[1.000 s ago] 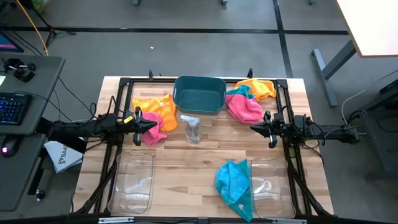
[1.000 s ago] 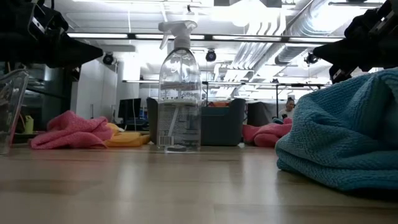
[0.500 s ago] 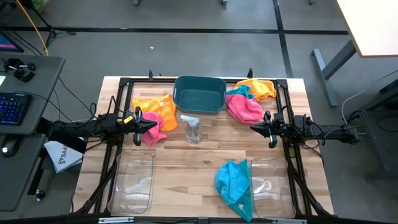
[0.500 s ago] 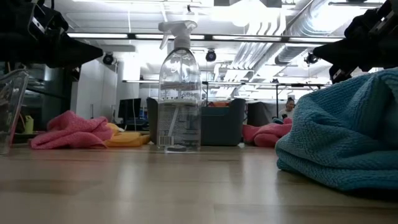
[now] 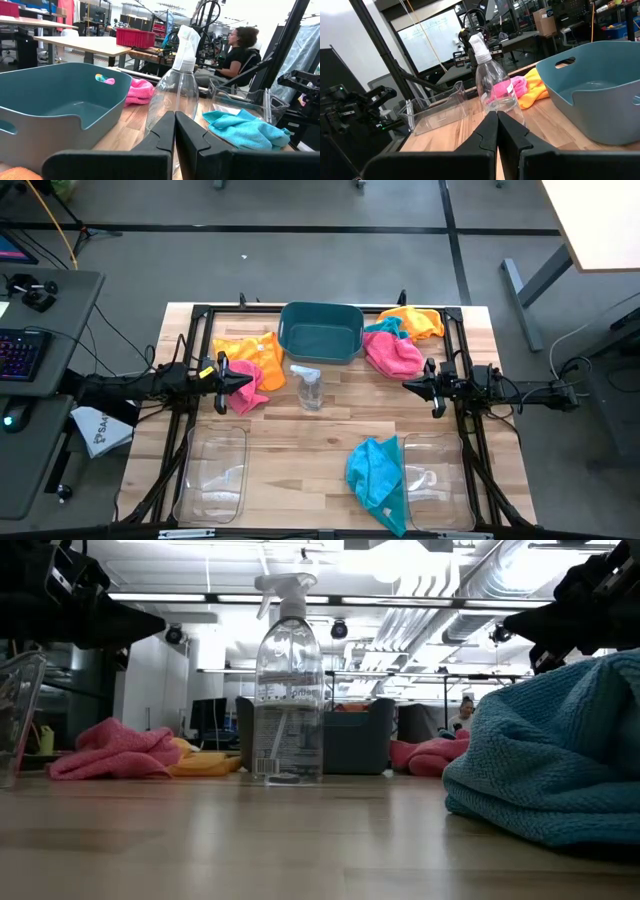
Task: Sort microfiber towel by color & place in baskets
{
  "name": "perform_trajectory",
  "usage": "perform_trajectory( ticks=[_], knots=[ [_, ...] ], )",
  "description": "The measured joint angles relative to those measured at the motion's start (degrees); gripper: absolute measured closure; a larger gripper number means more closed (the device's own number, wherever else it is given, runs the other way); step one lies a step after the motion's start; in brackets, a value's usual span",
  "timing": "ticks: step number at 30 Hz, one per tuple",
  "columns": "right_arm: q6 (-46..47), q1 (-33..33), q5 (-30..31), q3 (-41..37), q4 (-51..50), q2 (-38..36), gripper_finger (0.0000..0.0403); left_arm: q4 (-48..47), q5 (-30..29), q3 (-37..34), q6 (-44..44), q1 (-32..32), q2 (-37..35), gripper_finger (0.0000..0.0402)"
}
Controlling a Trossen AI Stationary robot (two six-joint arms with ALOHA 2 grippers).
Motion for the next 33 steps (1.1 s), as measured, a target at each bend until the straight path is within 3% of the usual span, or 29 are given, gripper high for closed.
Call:
perform_trajectory(
  ticks=[6, 8, 10, 13, 15, 18, 20, 24, 27, 30, 33],
  knots=[
    [0.4, 0.0, 0.0, 0.0, 0.3, 0.0, 0.0402, 0.0, 0.0, 0.0, 0.0, 0.0, 0.0, 0.0401],
    [4.3, 0.0, 0.2, 0.0, 2.2, 0.0, 0.0402, 0.0, 0.0, 0.0, 0.0, 0.0, 0.0, 0.0401],
    [11.8, 0.0, 3.6, 0.0, 8.3, 0.1, 0.0402, 0.0, 0.0, 0.0, 0.0, 0.0, 0.0, 0.0401],
    [25.4, 0.0, 13.4, 0.0, 20.0, 0.1, 0.0402, 0.0, 0.0, 0.0, 0.0, 0.0, 0.0, 0.0401],
    [25.9, -0.4, 19.0, 0.0, 26.5, 0.8, 0.0402, 0.0, 0.0, 0.0, 0.0, 0.0, 0.0, 0.0401],
    [27.2, -0.6, 20.3, 1.0, 35.8, 4.8, 0.0402, 0.0, 0.0, 0.0, 0.0, 0.0, 0.0, 0.0401],
    [25.7, -0.1, 20.1, 4.8, 35.8, 10.0, 0.0400, 0.0, 0.0, 0.0, 0.0, 0.0, 0.0, 0.0401],
    [19.7, 1.3, 19.8, 18.9, 19.2, 25.5, 0.0373, 0.0, -0.1, 0.0, 0.0, 0.0, 0.0, 0.0401],
    [16.7, 1.5, 19.7, 32.0, -8.3, 37.6, 0.0331, 0.0, -0.1, 0.0, 0.0, 0.0, 0.0, 0.0401],
    [21.0, 0.9, 20.7, 42.6, -36.4, 49.8, 0.0281, 0.0, -0.1, 0.0, 0.0, 0.0, 0.0, 0.0401],
    [25.9, -0.3, 20.1, 48.8, -55.5, 60.4, 0.0230, 0.0, -0.1, 0.0, 0.0, 0.0, 0.0, 0.0401]
  ],
)
